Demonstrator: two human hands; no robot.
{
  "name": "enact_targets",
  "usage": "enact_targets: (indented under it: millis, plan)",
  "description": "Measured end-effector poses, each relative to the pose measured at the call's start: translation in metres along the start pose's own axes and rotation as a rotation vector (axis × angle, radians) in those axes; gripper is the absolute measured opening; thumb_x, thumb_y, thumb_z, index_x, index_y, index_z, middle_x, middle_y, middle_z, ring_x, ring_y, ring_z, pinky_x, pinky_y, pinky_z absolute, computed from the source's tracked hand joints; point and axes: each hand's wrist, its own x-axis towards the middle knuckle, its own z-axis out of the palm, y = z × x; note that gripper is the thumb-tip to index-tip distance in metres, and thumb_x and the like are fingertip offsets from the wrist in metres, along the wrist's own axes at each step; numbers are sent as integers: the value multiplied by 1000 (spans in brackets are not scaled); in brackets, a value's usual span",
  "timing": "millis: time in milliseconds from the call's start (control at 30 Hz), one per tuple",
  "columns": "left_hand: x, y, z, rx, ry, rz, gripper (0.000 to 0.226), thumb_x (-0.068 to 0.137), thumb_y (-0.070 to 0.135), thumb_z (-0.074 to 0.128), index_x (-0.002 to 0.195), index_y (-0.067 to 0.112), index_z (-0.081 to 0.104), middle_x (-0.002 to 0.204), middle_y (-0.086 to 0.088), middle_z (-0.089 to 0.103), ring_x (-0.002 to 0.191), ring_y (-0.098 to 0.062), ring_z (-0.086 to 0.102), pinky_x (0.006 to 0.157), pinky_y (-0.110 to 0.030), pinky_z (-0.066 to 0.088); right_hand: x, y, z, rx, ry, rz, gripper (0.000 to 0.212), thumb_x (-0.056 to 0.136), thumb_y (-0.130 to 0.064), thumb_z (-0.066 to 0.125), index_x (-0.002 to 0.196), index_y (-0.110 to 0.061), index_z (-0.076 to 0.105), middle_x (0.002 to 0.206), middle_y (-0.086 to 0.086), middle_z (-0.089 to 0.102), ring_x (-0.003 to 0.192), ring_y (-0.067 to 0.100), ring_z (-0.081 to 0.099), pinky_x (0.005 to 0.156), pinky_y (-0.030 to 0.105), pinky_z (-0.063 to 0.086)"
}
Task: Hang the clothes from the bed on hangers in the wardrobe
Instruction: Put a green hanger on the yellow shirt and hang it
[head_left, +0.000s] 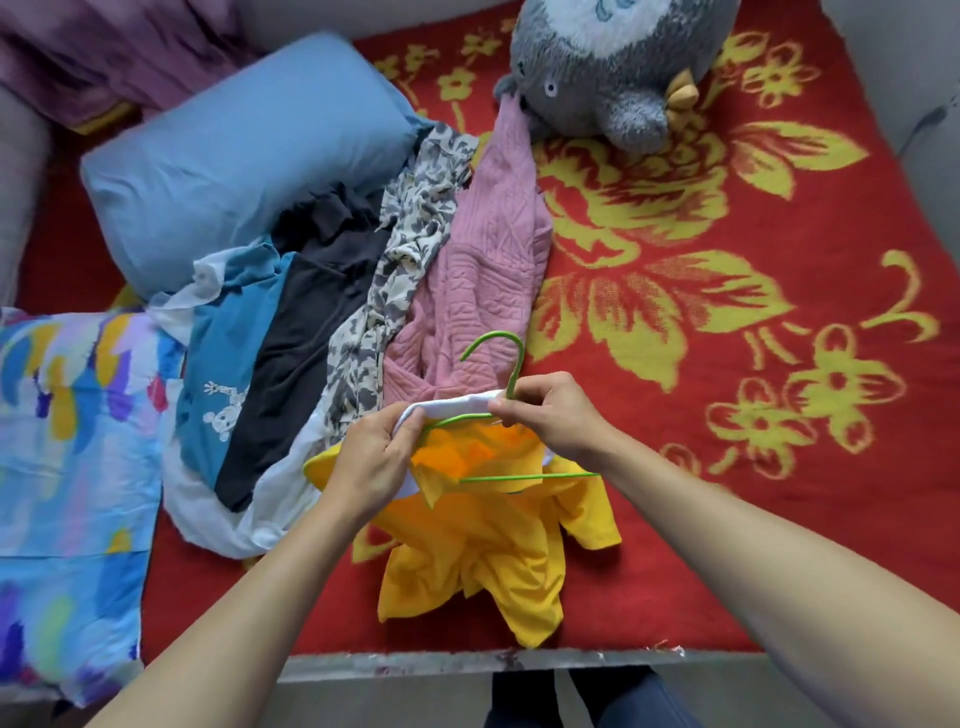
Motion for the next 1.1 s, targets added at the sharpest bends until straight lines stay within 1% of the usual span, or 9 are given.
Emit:
enact_targets:
  millis: [133, 200, 300, 367, 433, 533, 733, 900, 1100]
  plan:
    - [-15, 3, -14, 192, -54, 45, 50, 87, 65, 27, 94, 33, 64, 73, 6, 62, 72, -11, 58, 65, -43, 48, -8, -7, -5, 307, -234, 321, 33, 81, -1, 61, 114, 0, 65, 88, 9, 68, 80, 18, 62, 58, 22, 46]
    - [-28, 14, -21, 238, -35, 106, 49, 83, 70, 30, 85, 34, 62, 64, 9, 55, 63, -8, 52, 56, -35, 40, -6, -6, -6, 70, -155, 341, 49, 78, -8, 71, 126, -11, 59, 104, 10, 65, 84, 17, 63, 61, 24, 52]
    - [-46, 29, -30, 324, -8, 242, 47, 77, 77, 45, 78, 34, 64, 61, 11, 52, 61, -6, 50, 52, -33, 37, 0, -11, -1, -483, -146, 249, 82, 63, -28, 86, 136, -29, 49, 120, -1, 58, 106, 18, 60, 89, 35, 54]
    - [-54, 40, -42, 301, 6, 316, 50, 76, 76, 50, 77, 30, 67, 61, 8, 54, 59, -8, 50, 51, -35, 39, 0, -21, 12, -678, -265, 235, 72, 54, -44, 84, 120, -37, 60, 111, -6, 62, 104, 18, 61, 87, 35, 53]
    - [-57, 49, -59, 284, 22, 376, 52, 78, 75, 50, 74, 26, 68, 59, 6, 54, 56, -9, 49, 49, -38, 39, -4, -32, 22, -852, -309, 231, 28, 63, -46, 80, 79, -29, 64, 86, -7, 61, 86, 18, 60, 66, 27, 49]
    - [-61, 58, -91, 296, 95, 433, 43, 82, 70, 49, 63, 32, 57, 53, 7, 46, 51, -9, 45, 45, -40, 37, -17, -45, 14, -956, -292, 201, 34, 81, -40, 72, 60, -23, 50, 69, -6, 54, 70, 17, 54, 51, 27, 34]
    - [-66, 54, -139, 220, 256, 351, 53, 81, 73, 43, 76, 26, 68, 56, 4, 57, 54, -13, 54, 48, -42, 42, -58, -83, -34, -467, -115, 147, 17, 93, -27, 61, 79, -17, 62, 69, -2, 52, 70, 13, 48, 67, 33, 41]
    - [-74, 61, -162, 174, 344, 330, 56, 80, 75, 39, 79, 27, 69, 56, 3, 58, 56, -16, 56, 51, -41, 41, -111, -135, -46, 26, -198, 288, 20, 94, -31, 59, 106, -15, 63, 90, 10, 59, 81, 23, 58, 74, 33, 53]
    - [-82, 83, -175, 191, 400, 364, 69, 79, 83, 26, 78, 27, 66, 58, 3, 58, 59, -14, 56, 52, -39, 42, -142, -184, -40, 247, -45, 327, 18, 99, -24, 51, 97, -14, 66, 84, 7, 67, 77, 23, 64, 72, 35, 56]
